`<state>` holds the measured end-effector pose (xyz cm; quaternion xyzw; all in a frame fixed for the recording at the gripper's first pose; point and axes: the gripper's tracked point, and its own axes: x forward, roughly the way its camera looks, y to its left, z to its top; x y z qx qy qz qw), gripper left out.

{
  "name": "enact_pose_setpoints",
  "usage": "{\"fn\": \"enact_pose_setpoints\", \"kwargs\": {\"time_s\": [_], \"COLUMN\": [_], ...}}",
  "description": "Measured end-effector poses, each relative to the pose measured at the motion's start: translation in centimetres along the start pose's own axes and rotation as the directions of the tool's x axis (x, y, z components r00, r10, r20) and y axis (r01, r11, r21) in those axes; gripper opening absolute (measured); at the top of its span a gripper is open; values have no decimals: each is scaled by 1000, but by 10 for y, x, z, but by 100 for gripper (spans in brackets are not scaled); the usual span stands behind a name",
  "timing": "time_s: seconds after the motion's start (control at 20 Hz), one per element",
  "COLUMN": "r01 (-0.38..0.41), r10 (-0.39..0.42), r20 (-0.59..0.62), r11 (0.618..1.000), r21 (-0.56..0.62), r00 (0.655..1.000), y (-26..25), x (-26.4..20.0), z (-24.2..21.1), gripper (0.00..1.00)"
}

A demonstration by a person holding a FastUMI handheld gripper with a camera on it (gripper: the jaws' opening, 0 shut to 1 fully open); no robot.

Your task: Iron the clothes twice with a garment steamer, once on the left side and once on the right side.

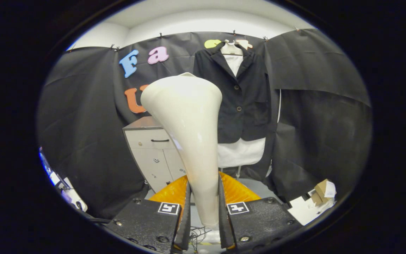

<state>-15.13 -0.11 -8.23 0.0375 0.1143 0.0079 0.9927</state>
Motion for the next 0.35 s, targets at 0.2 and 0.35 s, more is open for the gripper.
{"fn": "enact_pose_setpoints", "kwargs": {"time_s": [0.2, 0.35], "r01": [-6, -9], "r10": [6, 9], "r20": [-11, -19], "r11": [1000, 1000], "r21": [1, 3], "r00": [1000, 1000], "y": [0, -1], "x": [0, 1], "z": [-4, -8], "gripper": [36, 36]}}
